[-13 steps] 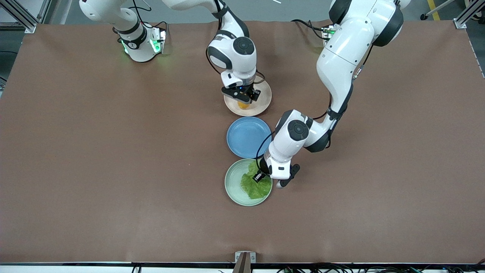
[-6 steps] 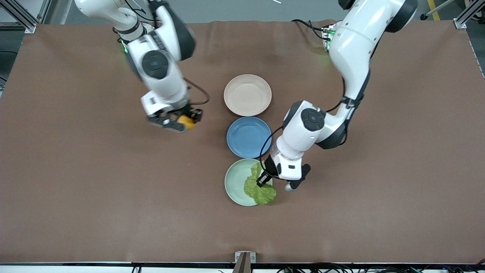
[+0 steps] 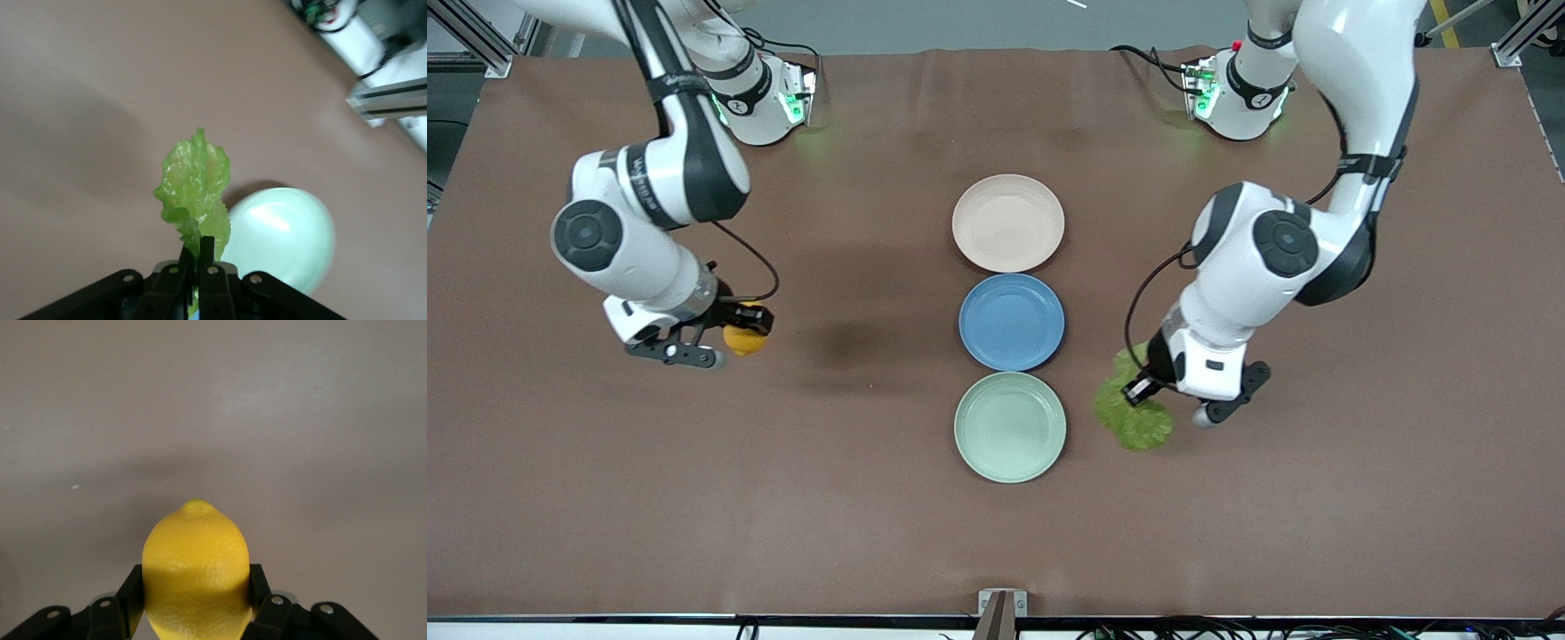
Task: Pick lemon and lettuce from plates
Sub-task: 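Carry the lemon off the plate while the left gripper carries the lettuce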
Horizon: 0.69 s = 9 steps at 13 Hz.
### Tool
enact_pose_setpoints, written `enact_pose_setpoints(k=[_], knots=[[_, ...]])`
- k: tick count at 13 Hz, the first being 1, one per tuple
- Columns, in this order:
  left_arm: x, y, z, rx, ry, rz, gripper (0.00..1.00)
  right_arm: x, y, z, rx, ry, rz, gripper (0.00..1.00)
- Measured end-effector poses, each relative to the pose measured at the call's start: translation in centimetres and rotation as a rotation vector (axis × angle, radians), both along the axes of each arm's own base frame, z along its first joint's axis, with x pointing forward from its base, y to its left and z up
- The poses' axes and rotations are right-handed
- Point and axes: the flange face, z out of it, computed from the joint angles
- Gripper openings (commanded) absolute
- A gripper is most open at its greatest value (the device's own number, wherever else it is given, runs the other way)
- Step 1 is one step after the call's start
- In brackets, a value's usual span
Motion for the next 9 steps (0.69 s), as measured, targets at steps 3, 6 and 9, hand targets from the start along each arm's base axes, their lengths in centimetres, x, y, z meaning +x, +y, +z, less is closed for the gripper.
enact_pose_setpoints(k=[3,6,9], knots=[[-2.9,6.7,-3.7,0.091,0.055,-0.171,0.05,-1.3,-1.5,-5.5,0.001,-0.019,0.024,0.00],[-4.6,11.4,-7.3,0.126,0.075,-0.262,0.05,-1.6,-2.4,-8.9,-0.002,-0.016,0.042,0.00],[-6.5,14.9,-11.3,0.148,0.075,-0.336,0.07,-1.4,-4.3,-11.0,-0.003,-0.018,0.044,0.00]])
